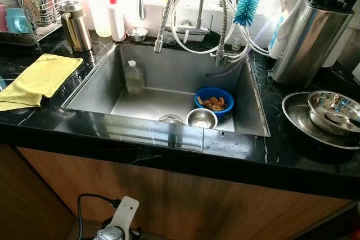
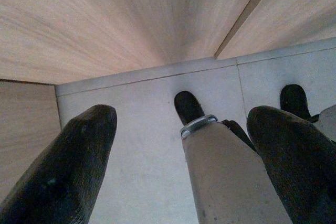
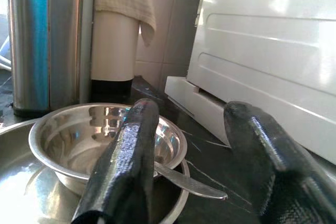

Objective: Kitchen organization

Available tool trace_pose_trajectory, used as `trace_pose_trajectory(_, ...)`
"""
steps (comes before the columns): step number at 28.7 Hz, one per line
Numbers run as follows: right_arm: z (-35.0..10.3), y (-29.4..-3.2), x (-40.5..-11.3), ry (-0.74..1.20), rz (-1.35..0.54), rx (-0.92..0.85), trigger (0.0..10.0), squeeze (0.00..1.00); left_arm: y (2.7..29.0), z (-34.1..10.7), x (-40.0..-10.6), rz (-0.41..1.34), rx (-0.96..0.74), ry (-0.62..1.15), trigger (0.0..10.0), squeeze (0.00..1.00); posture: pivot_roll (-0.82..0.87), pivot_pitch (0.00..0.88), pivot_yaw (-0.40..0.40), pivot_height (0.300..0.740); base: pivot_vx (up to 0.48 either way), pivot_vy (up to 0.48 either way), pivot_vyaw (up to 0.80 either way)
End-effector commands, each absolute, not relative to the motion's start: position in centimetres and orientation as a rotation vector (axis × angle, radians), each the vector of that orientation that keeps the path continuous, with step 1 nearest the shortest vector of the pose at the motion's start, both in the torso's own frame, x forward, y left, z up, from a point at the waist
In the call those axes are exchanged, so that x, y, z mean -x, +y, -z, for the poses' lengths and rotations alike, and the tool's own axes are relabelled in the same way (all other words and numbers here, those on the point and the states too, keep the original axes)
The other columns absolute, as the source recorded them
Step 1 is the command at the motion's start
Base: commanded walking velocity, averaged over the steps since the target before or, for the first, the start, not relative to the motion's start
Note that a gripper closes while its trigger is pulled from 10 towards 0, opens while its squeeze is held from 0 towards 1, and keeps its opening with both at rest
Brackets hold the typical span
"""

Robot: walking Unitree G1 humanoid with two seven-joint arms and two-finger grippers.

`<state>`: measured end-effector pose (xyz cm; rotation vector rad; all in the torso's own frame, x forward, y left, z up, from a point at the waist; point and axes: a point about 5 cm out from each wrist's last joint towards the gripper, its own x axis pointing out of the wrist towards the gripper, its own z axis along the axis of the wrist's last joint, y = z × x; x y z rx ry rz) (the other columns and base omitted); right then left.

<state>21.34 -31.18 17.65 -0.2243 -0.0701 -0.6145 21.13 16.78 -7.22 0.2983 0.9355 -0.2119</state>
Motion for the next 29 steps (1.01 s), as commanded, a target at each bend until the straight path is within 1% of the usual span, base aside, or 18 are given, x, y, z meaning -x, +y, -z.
trace_pose_trajectory(1, -18.0, -31.2, -21.0, -0.099, 0.629, 0.218, 10.0, 0.08, 16.6, 7.2, -21.3, 0.224, -0.307, 0.935, 10.0, 0.0, 0.02, 0.0, -0.056, 0.736, 0.0, 0.0, 0.0)
trace_pose_trajectory(2, -17.8, -31.3, -21.0, -0.098, 0.634, 0.205, 10.0, 0.0, 16.6, 7.1, -21.3, 0.224, -0.306, 0.934, 10.0, 0.0, 0.02, 0.0, -0.056, 0.736, 0.0, 0.0, 0.0)
trace_pose_trajectory(11, -16.9, -31.4, -20.9, -0.09, 0.667, 0.16, 10.0, 0.0, 16.6, 7.0, -21.5, 0.222, -0.306, 0.929, 10.0, 0.0, 0.03, 0.008, -0.055, 0.736, 0.0, 0.0, 0.0)
trace_pose_trajectory(12, -16.7, -31.4, -20.9, -0.087, 0.674, 0.148, 10.0, 0.83, 16.6, 7.0, -21.6, 0.221, -0.306, 0.928, 10.0, 0.0, 0.03, 0.01, -0.053, 0.736, 0.0, 0.0, 0.0)
trace_pose_trajectory(13, -16.4, -31.5, -20.8, -0.082, 0.681, 0.141, 10.0, 1.0, 16.6, 7.0, -21.6, 0.221, -0.306, 0.926, 10.0, 0.0, 0.03, 0.011, -0.053, 0.736, 0.0, 0.0, 0.0)
trace_pose_trajectory(17, -16.1, -31.5, -20.8, -0.075, 0.692, 0.136, 10.0, 1.0, 16.6, 6.9, -21.7, 0.221, -0.306, 0.924, 10.0, 0.0, 0.03, 0.013, -0.052, 0.736, 0.0, 0.0, 0.0)
trace_pose_trajectory(18, -16.0, -31.6, -20.8, -0.075, 0.7, 0.135, 10.0, 0.0, 16.5, 6.9, -21.7, 0.222, -0.306, 0.923, 10.0, 0.0, 0.03, 0.014, -0.05, 0.736, 0.0, 0.0, 0.0)
trace_pose_trajectory(29, -15.3, -31.7, -20.5, -0.069, 0.741, 0.121, 10.0, 0.0, 16.6, 6.8, -21.9, 0.227, -0.311, 0.922, 10.0, 0.0, 0.03, 0.018, -0.046, 0.736, 0.0, 0.0, 0.0)
